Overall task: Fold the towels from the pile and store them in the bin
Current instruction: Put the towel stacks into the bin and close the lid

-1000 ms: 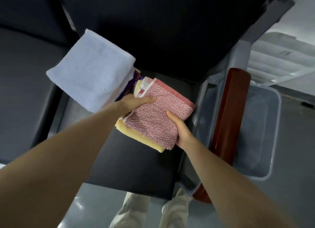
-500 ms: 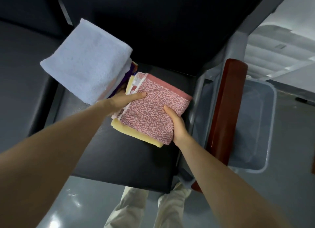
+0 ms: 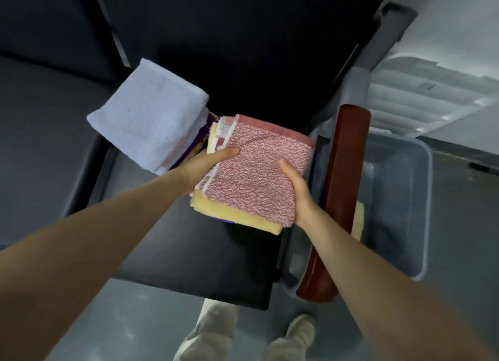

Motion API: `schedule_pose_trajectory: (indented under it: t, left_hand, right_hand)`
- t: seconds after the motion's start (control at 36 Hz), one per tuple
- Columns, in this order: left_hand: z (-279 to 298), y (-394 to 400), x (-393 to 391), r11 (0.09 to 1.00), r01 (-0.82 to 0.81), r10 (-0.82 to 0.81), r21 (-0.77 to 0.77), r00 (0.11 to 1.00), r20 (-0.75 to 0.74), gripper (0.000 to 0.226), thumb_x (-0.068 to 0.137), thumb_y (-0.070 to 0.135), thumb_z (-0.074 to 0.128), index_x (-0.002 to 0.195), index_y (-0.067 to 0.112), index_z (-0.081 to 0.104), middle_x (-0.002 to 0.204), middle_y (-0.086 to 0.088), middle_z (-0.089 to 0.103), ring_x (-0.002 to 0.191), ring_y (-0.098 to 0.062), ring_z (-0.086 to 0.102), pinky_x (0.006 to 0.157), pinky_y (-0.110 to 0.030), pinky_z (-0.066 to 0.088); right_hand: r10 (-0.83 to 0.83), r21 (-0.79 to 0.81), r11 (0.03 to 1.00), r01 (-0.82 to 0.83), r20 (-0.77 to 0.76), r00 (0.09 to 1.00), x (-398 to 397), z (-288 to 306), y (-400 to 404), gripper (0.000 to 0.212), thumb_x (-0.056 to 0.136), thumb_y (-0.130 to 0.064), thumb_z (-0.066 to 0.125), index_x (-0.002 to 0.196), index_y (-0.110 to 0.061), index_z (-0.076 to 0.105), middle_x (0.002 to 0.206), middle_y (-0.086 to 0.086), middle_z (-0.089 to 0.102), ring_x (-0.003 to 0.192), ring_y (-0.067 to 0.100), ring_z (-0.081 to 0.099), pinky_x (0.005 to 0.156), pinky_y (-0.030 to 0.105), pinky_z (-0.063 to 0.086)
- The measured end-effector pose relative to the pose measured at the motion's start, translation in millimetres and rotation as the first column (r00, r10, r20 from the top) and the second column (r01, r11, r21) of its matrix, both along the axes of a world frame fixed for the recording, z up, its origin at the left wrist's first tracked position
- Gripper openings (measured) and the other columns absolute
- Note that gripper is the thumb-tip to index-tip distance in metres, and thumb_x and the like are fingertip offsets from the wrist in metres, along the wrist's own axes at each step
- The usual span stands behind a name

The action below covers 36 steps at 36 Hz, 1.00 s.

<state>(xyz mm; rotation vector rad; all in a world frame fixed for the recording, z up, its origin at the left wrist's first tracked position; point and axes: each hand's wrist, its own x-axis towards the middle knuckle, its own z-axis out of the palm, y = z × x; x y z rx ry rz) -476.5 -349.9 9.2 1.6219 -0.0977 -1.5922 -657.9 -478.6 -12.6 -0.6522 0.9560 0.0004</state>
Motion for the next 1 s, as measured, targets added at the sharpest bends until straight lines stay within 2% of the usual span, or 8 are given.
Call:
schedule_pose_trajectory:
  t: [0.08,0.17,0.28,0.36,0.53,0.75,0.86,1.0]
  left_hand:
    - [36,-14,-3,0.998,-0.042,0.042,-0.036,0.999,-0.013,0.039,0.081,0.047,0.066,0.115,0.028,0.060,0.104,0.001,0.074,0.092,-0.017,0.072,0.090,-0.037,0.054]
    - [70,-26,-7,0.988,-0.135,0.128,-0.070,0.986,-0.104,0.071,0.051,0.047,0.089,0.112,0.022,0.061,0.101,-0.008,0.074,0.086,-0.023,0.073,0.070,-0.034,0.059]
    - [109,-39,-24,0.966,-0.231,0.226,-0.118,0.973,-0.054,0.109,0.019,0.053,0.095,0.118,0.024,0.059,0.108,-0.010,0.073,0.097,-0.029,0.071,0.090,-0.045,0.051]
    - [144,-53,-52,0.954,-0.260,0.257,-0.149,0.966,-0.039,0.099,0.029,0.052,0.094,0.118,0.024,0.058,0.108,-0.011,0.073,0.097,-0.030,0.070,0.088,-0.044,0.051]
    - [199,-97,-135,0.959,-0.227,0.241,-0.168,0.968,0.068,0.023,0.095,0.037,0.052,0.111,0.020,0.054,0.097,-0.007,0.068,0.084,-0.021,0.067,0.068,-0.033,0.051]
    - [208,-153,-244,0.957,-0.165,0.176,-0.238,0.984,0.024,0.029,0.094,0.033,0.058,0.116,0.015,0.059,0.110,-0.012,0.070,0.098,-0.026,0.067,0.085,-0.037,0.052]
    - [192,-176,-277,0.961,-0.129,0.143,-0.243,0.989,0.041,0.061,0.072,0.045,0.080,0.122,0.013,0.062,0.116,-0.012,0.070,0.108,-0.029,0.066,0.103,-0.043,0.046]
    - [167,-205,-294,0.967,-0.101,0.117,-0.233,0.992,0.055,0.058,0.069,0.044,0.076,0.118,0.015,0.064,0.106,-0.007,0.074,0.097,-0.023,0.071,0.084,-0.034,0.053]
  right_hand:
    - [-0.063,0.047,0.997,0.059,0.089,0.994,0,28,-9,0.091,0.049,-0.050,0.092,0.126,-0.013,0.059,0.120,0.013,0.068,0.110,0.031,0.066,0.095,0.046,0.051]
    - [-0.045,-0.003,0.999,0.046,0.175,0.983,-5,68,-22,0.055,0.077,-0.045,0.070,0.123,-0.016,0.060,0.118,0.010,0.070,0.110,0.028,0.066,0.096,0.043,0.049]
    - [-0.017,-0.108,0.993,0.040,0.207,0.978,-24,120,-44,0.048,0.083,-0.042,0.059,0.125,-0.018,0.058,0.121,0.009,0.069,0.113,0.025,0.065,0.101,0.042,0.048]
    - [-0.013,-0.127,0.991,0.041,0.215,0.976,-41,150,-59,0.055,0.078,-0.041,0.063,0.127,-0.017,0.056,0.118,0.009,0.070,0.107,0.025,0.067,0.096,0.040,0.051]
    - [-0.055,-0.116,0.989,0.088,0.262,0.963,-111,192,-97,0.054,0.077,-0.038,0.063,0.125,-0.014,0.056,0.104,0.008,0.073,0.095,0.025,0.069,0.088,0.041,0.053]
    - [-0.091,-0.177,0.975,0.133,0.231,0.969,-240,223,-149,0.018,0.097,-0.026,0.052,0.106,-0.012,0.059,0.078,0.005,0.076,0.070,0.018,0.073,0.067,0.031,0.061]
    - [-0.098,-0.199,0.970,0.142,0.217,0.971,-282,216,-169,0.018,0.097,-0.025,0.051,0.108,-0.013,0.060,0.082,0.004,0.076,0.073,0.019,0.073,0.066,0.032,0.060]
    - [-0.109,-0.191,0.971,0.142,0.177,0.978,-305,197,-191,0.025,0.094,-0.028,0.055,0.117,-0.018,0.061,0.100,0.008,0.076,0.089,0.022,0.073,0.081,0.039,0.054]
